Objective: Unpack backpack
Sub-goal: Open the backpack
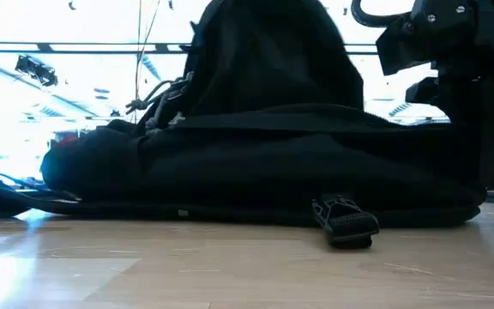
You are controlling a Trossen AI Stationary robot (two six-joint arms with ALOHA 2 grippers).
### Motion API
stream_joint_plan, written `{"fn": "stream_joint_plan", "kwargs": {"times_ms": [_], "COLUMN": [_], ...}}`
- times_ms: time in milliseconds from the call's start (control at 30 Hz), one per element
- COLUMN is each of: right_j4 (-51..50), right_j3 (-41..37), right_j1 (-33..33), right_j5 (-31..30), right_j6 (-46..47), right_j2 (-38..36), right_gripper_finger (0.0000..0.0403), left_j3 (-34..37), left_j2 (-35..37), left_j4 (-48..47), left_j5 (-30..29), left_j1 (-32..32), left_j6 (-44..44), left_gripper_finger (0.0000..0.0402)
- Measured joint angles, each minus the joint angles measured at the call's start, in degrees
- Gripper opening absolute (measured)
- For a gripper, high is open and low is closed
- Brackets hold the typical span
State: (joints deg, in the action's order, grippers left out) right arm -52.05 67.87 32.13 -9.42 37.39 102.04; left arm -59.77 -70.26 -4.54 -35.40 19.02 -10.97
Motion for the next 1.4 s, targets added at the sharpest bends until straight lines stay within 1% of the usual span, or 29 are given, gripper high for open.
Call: {"fn": "stream_joint_plan", "kwargs": {"times_ms": [67, 133, 200, 267, 367, 467, 567, 633, 733, 867, 933, 1033, 1200, 1300, 1400], "right_j4": [0.1, 0.1, 0.3, 0.3, 0.4, 0.7, 1.0, 1.3, 1.9, 3.2, 3.7, 3.8, 5.1, 6.5, 7.4], "right_j3": [0.3, 0.6, 0.6, 0.6, 0.6, 0.6, 0.6, 0.6, 0.6, 0.6, 0.6, 0.7, 0.7, 0.7, 0.7], "right_j1": [-0.2, -0.5, -0.8, -1.3, -1.9, -2.4, -2.7, -2.9, -3.1, -3.1, -3.2, -3.1, -2.1, -1.1, 0.0], "right_j5": [-0.3, -0.5, -0.5, -0.7, -0.9, -0.9, -0.9, -0.9, -0.9, -1.1, -1.2, -1.3, -1.3, -0.9, -0.8], "right_j6": [0.0, 0.0, 0.0, 0.0, 0.0, 0.0, 0.0, 0.0, -0.2, -1.4, -1.5, -1.6, -3.5, -5.0, -5.0], "right_j2": [0.0, 0.0, 0.0, 0.0, 0.0, 0.0, 0.0, 0.0, 0.0, 0.0, 0.0, 0.0, 0.0, 0.0, 0.0], "right_gripper_finger": [0.0000, 0.0000, 0.0000, 0.0000, 0.0000, 0.0000, 0.0000, 0.0000, 0.0000, 0.0000, 0.0000, 0.0000, 0.0000, 0.0000, 0.0000], "left_j3": [0.0, 0.0, 0.0, 0.0, 0.0, -0.4, -2.6, -4.1, -7.0, -10.8, -11.5, -11.5, -11.5, -11.5, -11.5], "left_j2": [-0.7, -2.0, -4.0, -6.7, -11.9, -17.8, -23.3, -26.8, -31.5, -34.9, -35.5, -35.5, -35.5, -35.4, -35.3], "left_j4": [2.2, 5.2, 8.0, 9.9, 13.2, 16.9, 16.7, 16.4, 14.9, 9.0, 6.0, 1.7, -6.0, -10.8, -13.5], "left_j5": [4.1, 6.6, 8.0, 8.2, 7.7, 4.5, 1.6, 1.0, 1.0, 0.5, -1.7, -6.3, -15.5, -18.7, -19.8], "left_j1": [1.5, 3.5, 5.9, 8.3, 11.3, 13.2, 13.5, 13.3, 12.2, 9.2, 6.9, 2.6, -3.6, -6.8, -9.9], "left_j6": [0.4, -0.7, -2.1, -2.7, -3.6, -4.1, -4.0, -4.0, -4.1, -3.7, -1.9, 3.4, 7.3, 8.3, 8.8], "left_gripper_finger": [0.0276, 0.0276, 0.0276, 0.0276, 0.0275, 0.0271, 0.0264, 0.0260, 0.0255, 0.0253, 0.0253, 0.0253, 0.0252, 0.0252, 0.0252]}}
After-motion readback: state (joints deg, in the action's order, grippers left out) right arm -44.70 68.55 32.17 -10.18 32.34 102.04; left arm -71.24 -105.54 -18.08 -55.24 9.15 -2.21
